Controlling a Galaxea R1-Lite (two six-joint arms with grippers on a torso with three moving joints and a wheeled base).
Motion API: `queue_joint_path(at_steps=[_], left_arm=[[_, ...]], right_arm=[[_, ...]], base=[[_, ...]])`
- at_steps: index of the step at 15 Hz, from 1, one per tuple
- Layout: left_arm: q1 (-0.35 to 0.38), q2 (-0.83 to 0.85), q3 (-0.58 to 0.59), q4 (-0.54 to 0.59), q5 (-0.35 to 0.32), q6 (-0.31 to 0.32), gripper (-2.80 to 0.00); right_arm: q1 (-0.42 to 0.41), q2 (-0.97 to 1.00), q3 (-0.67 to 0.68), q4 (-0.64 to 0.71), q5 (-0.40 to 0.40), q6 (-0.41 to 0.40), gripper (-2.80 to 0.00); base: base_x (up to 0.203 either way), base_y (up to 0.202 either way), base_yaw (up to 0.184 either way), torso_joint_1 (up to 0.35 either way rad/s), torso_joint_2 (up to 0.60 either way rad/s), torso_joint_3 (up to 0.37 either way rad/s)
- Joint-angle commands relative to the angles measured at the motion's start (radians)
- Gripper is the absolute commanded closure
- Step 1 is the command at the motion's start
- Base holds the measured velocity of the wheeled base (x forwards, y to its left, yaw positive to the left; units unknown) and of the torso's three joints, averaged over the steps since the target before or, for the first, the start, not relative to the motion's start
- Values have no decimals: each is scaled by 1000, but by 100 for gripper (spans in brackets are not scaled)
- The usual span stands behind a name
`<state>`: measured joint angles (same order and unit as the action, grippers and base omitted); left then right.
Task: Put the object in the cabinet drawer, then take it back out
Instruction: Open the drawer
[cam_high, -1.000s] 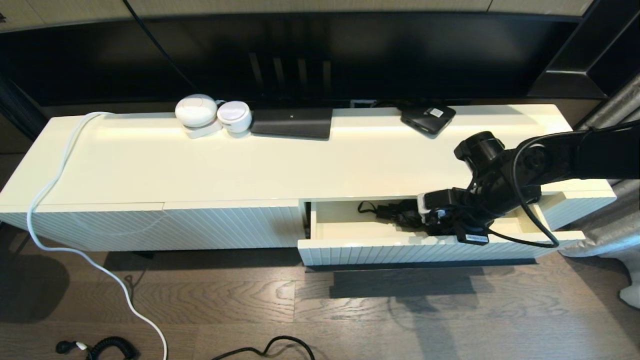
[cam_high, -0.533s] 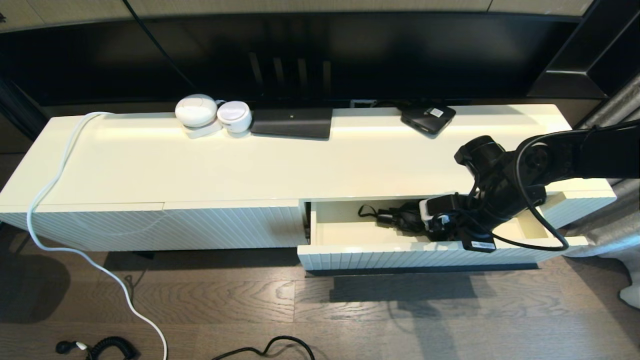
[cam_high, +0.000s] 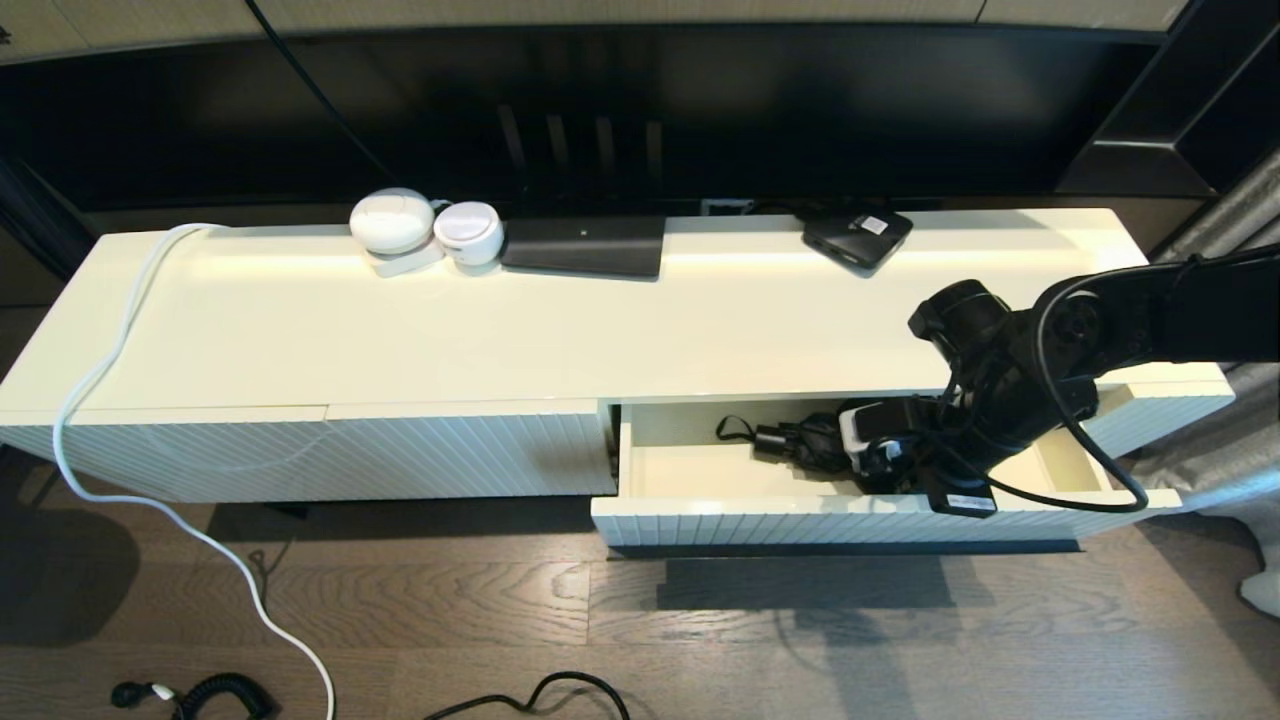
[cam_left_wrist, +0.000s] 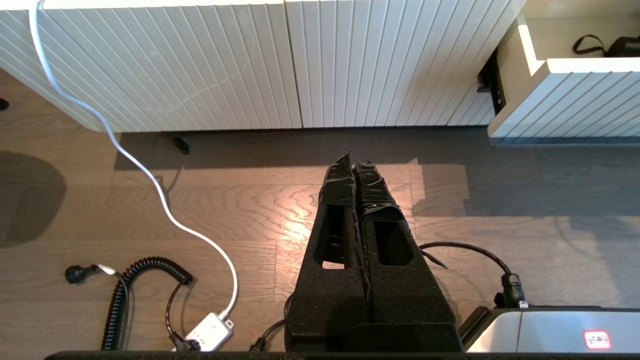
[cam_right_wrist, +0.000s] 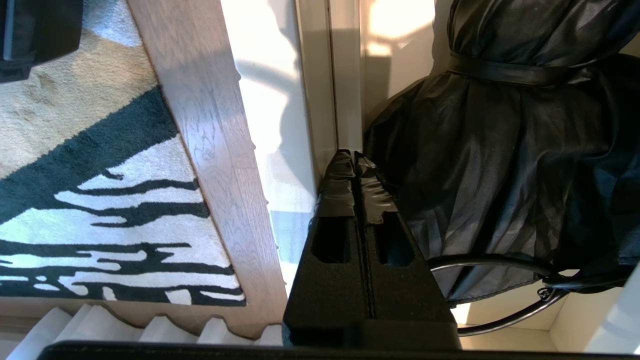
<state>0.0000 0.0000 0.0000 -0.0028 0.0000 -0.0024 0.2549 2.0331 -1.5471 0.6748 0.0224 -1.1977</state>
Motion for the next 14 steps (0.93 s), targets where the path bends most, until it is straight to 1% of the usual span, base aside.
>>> queue_joint_path(at_steps=[1,5,10,13,14], left_arm=[[0,0,0,0,0,-1,0],[0,0,0,0,0,-1,0],[0,0,0,0,0,-1,0],[0,0,2,0,0,-1,0],[0,0,0,0,0,-1,0]], right_arm=[[4,-12,29,9,2,-7,0],[9,-21,63,6,4,-6,0],[18,-58,143,6,19,-17,0],[18,-62,149,6,22,-17,0],[18,-71,180,5,28,-17,0]], base=[[0,0,0,0,0,0],[0,0,0,0,0,0],[0,0,0,0,0,0],[0,0,0,0,0,0],[0,0,0,0,0,0]])
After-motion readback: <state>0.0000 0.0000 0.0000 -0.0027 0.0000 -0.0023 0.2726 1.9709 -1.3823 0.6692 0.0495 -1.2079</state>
